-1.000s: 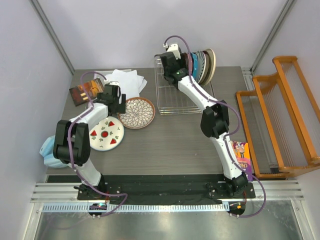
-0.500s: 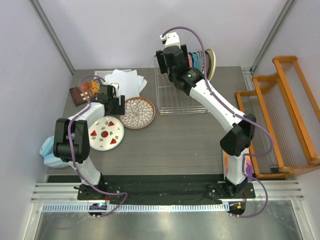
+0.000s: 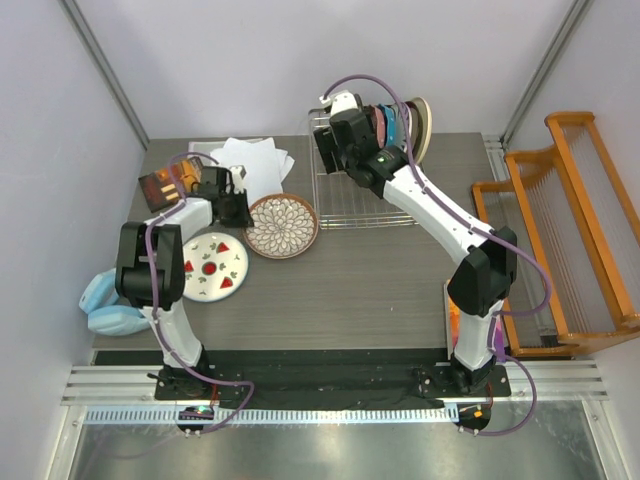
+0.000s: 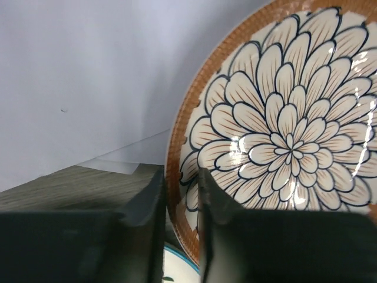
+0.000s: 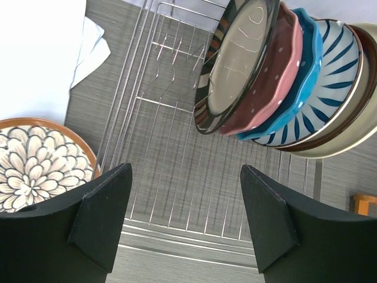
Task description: Load the plates into the dish rack
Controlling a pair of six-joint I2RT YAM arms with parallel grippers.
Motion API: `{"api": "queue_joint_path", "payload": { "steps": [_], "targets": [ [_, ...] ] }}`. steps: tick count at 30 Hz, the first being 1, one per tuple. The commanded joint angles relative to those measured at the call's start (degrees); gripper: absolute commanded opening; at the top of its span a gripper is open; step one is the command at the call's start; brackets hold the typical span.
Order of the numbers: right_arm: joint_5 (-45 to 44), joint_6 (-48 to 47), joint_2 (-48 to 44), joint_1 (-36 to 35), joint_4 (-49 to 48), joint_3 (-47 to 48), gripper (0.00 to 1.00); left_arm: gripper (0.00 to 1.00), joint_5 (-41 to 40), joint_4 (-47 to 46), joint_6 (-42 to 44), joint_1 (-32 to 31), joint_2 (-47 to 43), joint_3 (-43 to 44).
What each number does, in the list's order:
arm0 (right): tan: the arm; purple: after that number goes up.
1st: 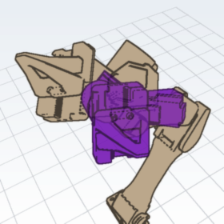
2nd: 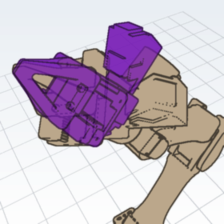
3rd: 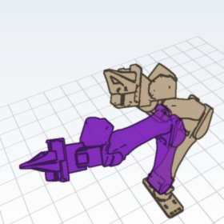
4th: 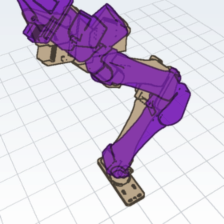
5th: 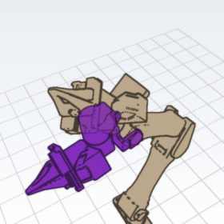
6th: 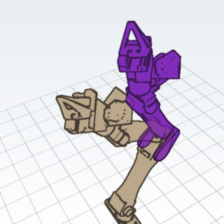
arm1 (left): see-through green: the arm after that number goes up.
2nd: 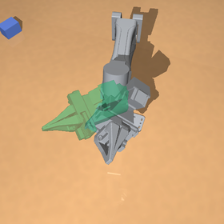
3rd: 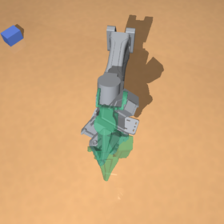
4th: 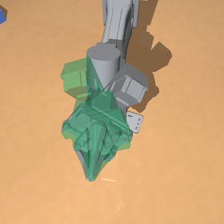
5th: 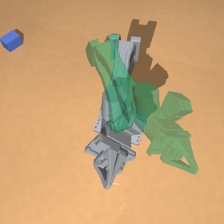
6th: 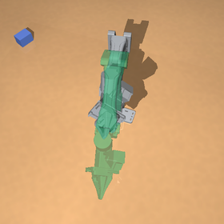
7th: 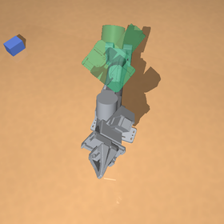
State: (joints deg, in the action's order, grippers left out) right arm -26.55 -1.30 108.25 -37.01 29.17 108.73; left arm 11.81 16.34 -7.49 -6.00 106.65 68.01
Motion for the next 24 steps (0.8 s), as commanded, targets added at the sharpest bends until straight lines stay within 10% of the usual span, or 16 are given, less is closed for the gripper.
{"api": "queue_joint_path", "payload": {
  "steps": [1,14,24],
  "targets": [
    [1.85,1.04,-2.78,-0.08,0.18,0.34,0.80,0.02,3.39,1.50,1.86,0.46,-1.00,1.16],
    [8.42,-1.25,-9.89,0.63,1.77,-10.02,0.81,0.00,21.93,15.73,9.30,5.82,-13.74,1.34],
    [53.32,-19.60,-21.32,7.21,10.00,-23.82,0.89,0.00,30.55,30.14,28.72,4.70,-24.12,1.42]
  ]
}}
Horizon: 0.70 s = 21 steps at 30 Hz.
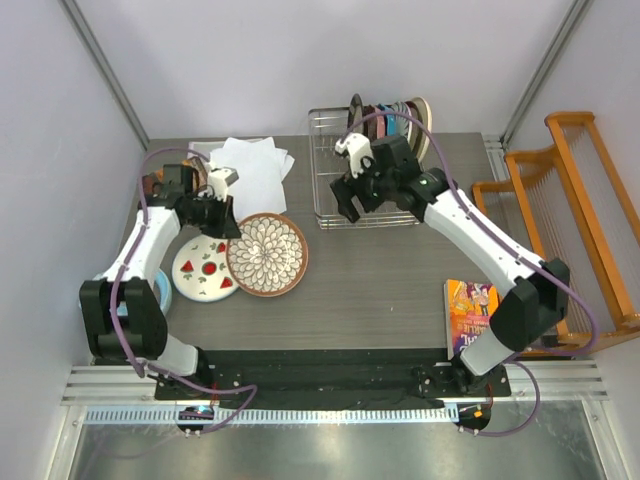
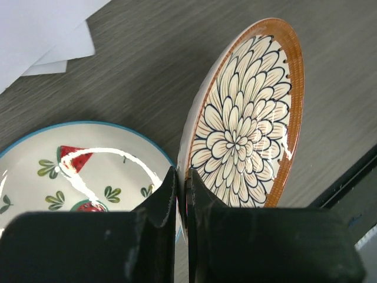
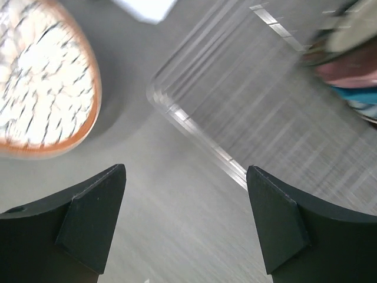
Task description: Load the plates into the dish rack
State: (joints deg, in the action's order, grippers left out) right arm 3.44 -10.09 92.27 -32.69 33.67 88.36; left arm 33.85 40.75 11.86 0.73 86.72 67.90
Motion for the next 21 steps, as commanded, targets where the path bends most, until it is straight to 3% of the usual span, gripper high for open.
{"api": "queue_joint_path", "payload": {
  "steps": [1,4,7,16,21],
  "targets": [
    [29.11,-13.27,-5.69,3.33,7.01,-4.06,0.89,0.00,9.13,8.61,11.76,-3.36,-5.15,1.97],
    [36.17,-18.63,-5.17,4.21,12.72,-6.09,0.86,0.00,7.82,9.79,19.40,-5.47,-7.43,-0.73],
    [41.19,-19.53,-4.56,4.12,11.77,-8.37,0.86,0.00,7.02,7.86,21.97,-6.62,-10.42,-2.86],
    [47.62,-21.03,2.20,1.05,9.57,-4.43,0.88,0.00,9.92,9.17,19.52,-7.85,-15.08,2.23],
    [47.71,-17.18,5.46,-2.64,4.67,-0.64,0.90,0.00,12.03,6.37,13.12,-8.29,-15.61,4.25]
  ]
}}
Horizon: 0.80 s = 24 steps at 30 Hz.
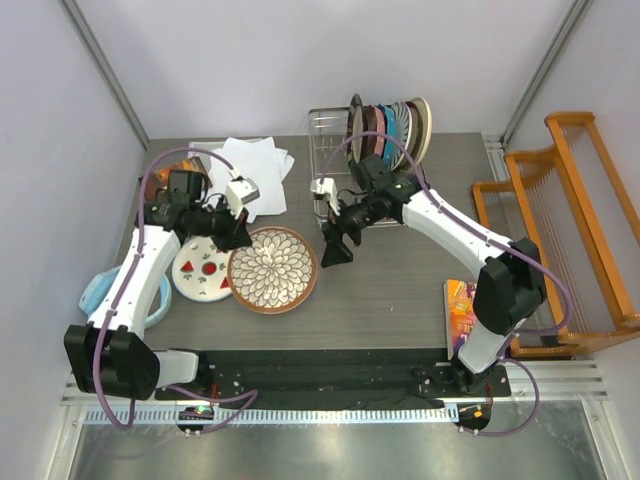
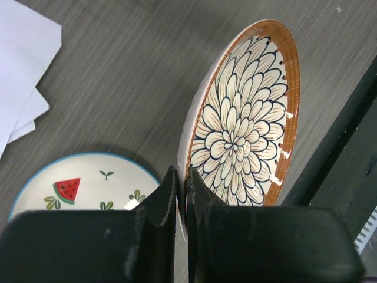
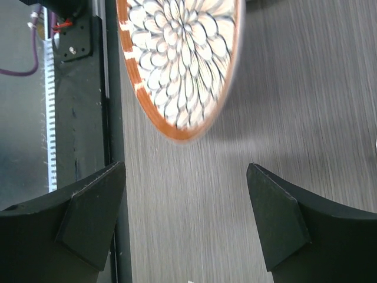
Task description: Load the plates into the dish rack
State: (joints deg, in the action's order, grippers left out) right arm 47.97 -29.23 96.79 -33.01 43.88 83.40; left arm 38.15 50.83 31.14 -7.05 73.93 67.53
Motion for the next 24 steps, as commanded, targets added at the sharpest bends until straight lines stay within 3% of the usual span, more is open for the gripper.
{"api": "queue_joint_path", "payload": {
  "steps": [1,9,16,19,20,22,24],
  "targets": [
    [3.27,3.03,1.38,-2.58,-6.86,4.41,0.90,0.00,7.99,-3.98,-6.70,-0.68,-2.91,4.81],
    [2.92,9.19,5.77,-3.20,-14.34,6.61,0.91,0.00,9.48,-7.84,-13.46,-0.77,-3.36,6.12],
    [4.07,11.57,8.50,-4.07,-15.75,7.66,0.82,0.00,9.31,-10.66,-15.84,-0.77,-1.95,7.62],
    [4.07,12.62,8.76,-4.07,-16.37,7.83,0.67,0.00,9.13,-11.28,-16.02,-0.77,-1.34,7.80],
    [3.46,13.41,8.68,-4.07,-16.37,8.10,0.54,0.00,9.05,-11.36,-15.93,-0.77,-1.07,7.62],
    [2.23,14.37,8.33,-3.99,-16.37,8.97,0.39,0.00,8.70,-11.37,-15.93,-0.77,-0.89,7.45],
    [0.48,14.91,7.45,-3.81,-16.37,9.07,0.17,0.00,8.26,-11.72,-15.93,-0.69,-0.72,6.83]
  ]
}}
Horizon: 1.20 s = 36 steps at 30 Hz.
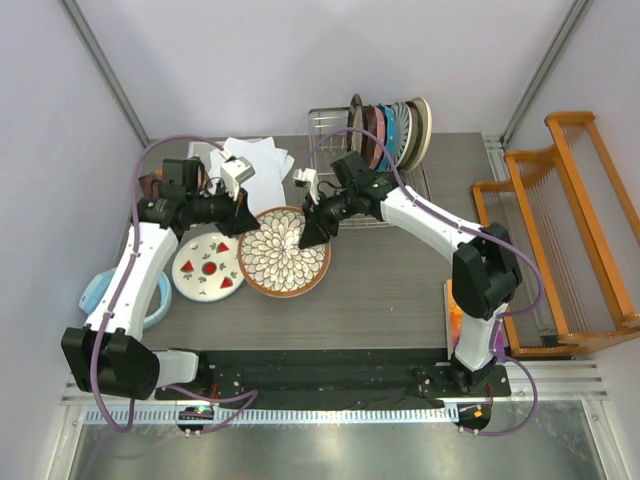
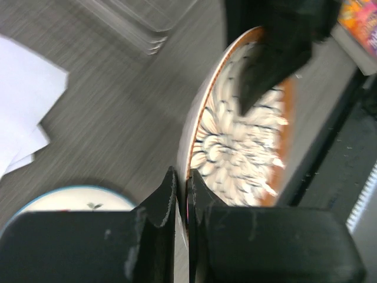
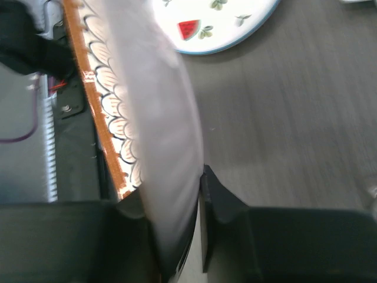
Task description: Load the plates into the dish rack
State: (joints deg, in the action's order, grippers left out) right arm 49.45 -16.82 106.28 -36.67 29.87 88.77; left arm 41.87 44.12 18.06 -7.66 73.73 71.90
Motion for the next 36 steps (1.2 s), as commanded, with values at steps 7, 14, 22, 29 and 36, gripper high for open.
{"api": "queue_joint_path", "payload": {
  "steps": [7,14,22,29,36],
  "targets": [
    [-6.81,6.52,-5.20,1.68,-0.78,5.52,0.01,0.23,-6.04,-10.96,-7.33,-0.07,-0.61,-2.11],
    [-15.08,11.80,-2.49,6.95,1.95,16.76,0.01,0.80,-29.18,-26.69,-15.34,3.61,-5.00,-7.12],
    [-37.74,17.97,10.52,12.50,0.03,43.49,0.01,0.91,-32.91,-39.80,-14.63,3.88,-3.08,-9.32],
    [-75.26,9.97,16.50,7.50,-13.07,46.48,0.01,0.91,-28.77,-41.92,-15.68,3.88,1.06,-9.06],
    [-102.62,-0.32,22.82,1.69,-35.84,47.88,0.01,0.89,-26.14,-42.80,-17.62,3.88,4.93,-8.00]
  ]
}}
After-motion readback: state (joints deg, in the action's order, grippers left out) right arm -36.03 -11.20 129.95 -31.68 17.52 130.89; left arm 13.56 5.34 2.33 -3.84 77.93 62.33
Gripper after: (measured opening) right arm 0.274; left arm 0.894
